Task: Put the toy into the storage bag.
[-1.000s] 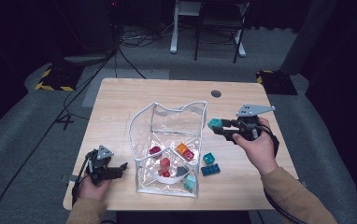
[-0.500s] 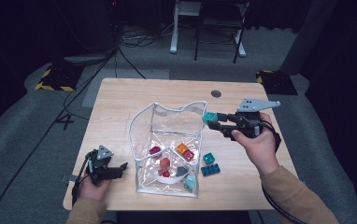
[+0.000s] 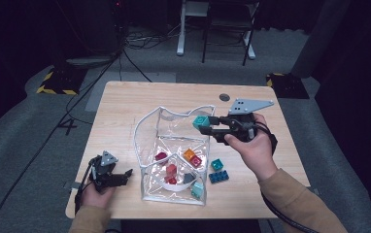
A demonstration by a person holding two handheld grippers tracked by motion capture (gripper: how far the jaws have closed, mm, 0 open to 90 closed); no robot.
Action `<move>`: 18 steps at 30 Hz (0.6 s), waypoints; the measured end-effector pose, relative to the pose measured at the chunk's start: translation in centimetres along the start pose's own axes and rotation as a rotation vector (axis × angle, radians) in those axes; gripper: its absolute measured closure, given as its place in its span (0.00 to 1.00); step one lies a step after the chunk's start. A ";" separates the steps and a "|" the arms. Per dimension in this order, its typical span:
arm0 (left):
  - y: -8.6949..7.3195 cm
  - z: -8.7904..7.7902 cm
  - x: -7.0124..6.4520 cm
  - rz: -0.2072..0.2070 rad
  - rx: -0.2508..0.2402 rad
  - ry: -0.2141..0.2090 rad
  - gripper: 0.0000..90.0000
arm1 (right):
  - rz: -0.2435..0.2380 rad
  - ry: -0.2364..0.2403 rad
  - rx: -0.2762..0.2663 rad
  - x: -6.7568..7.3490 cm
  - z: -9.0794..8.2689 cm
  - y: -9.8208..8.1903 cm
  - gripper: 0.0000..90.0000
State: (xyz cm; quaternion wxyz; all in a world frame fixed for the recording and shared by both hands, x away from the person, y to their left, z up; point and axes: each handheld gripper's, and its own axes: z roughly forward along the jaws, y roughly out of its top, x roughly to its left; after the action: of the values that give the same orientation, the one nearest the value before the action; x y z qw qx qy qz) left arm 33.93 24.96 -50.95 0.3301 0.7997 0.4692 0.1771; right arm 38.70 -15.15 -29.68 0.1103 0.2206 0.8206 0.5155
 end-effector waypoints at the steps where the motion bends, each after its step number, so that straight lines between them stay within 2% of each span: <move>1: 0.0 0.0 0.0 0.000 0.000 0.000 0.20 | -0.001 0.006 -0.001 0.2 0.2 0.2 0.66; 8: 0.0 0.0 0.0 0.000 0.000 -0.001 0.20 | -0.016 0.037 0.010 1.2 1.7 1.2 0.66; 18: 0.0 0.0 0.0 0.001 0.000 0.000 0.20 | -0.017 0.074 0.044 1.9 3.8 1.3 0.66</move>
State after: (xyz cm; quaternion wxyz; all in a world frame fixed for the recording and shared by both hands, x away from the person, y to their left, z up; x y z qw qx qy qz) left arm 33.93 24.96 -50.95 0.3301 0.7999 0.4690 0.1770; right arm 38.89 -10.67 -30.12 0.0794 0.1967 0.8373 0.5040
